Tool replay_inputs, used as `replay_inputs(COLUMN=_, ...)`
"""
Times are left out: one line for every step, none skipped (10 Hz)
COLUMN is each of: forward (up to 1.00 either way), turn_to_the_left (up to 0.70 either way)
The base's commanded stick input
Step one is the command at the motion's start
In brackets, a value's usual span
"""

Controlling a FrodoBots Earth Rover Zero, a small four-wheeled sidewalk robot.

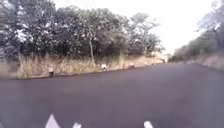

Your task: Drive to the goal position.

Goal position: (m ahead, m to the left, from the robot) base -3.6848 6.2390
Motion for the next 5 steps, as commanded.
replay_inputs(forward=0.00, turn_to_the_left=0.85)
replay_inputs(forward=0.00, turn_to_the_left=0.85)
replay_inputs(forward=0.00, turn_to_the_left=0.85)
replay_inputs(forward=0.00, turn_to_the_left=0.85)
replay_inputs(forward=0.00, turn_to_the_left=0.85)
